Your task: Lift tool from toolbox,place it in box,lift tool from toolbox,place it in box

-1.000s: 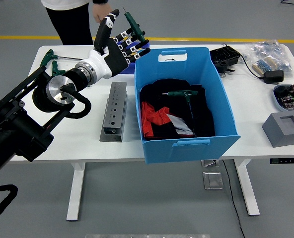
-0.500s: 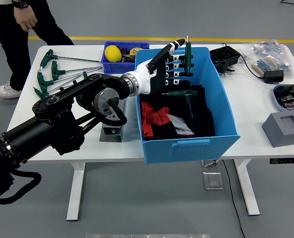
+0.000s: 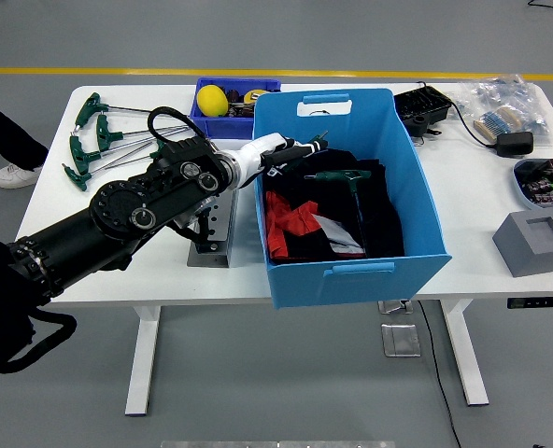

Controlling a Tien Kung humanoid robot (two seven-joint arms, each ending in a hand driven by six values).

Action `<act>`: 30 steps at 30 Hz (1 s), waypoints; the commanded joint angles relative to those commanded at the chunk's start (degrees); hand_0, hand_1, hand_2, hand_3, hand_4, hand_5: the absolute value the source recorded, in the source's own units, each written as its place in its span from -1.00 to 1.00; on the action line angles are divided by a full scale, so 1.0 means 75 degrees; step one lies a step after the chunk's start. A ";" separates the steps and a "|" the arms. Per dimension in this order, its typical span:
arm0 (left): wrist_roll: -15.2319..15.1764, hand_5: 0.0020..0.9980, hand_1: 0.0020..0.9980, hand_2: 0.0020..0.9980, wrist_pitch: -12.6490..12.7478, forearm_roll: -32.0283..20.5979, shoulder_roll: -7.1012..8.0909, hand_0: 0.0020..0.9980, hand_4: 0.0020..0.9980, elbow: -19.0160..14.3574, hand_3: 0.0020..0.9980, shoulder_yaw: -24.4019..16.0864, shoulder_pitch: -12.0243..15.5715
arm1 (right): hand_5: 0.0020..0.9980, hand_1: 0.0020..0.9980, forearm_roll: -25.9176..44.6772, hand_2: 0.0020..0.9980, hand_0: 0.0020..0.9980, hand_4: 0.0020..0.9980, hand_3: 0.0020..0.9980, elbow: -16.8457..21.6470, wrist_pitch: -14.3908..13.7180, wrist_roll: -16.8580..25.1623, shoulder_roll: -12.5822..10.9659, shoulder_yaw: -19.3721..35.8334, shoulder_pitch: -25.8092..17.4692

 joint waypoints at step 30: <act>-0.0096 0.84 1.00 1.00 0.0361 0.9533 0.0000 1.00 0.71 -0.1763 1.00 -0.0208 0.0503 | 0.31 0.27 -0.0076 0.46 0.31 0.67 0.14 0.0000 -0.0006 -0.0021 0.0020 0.0156 -0.0053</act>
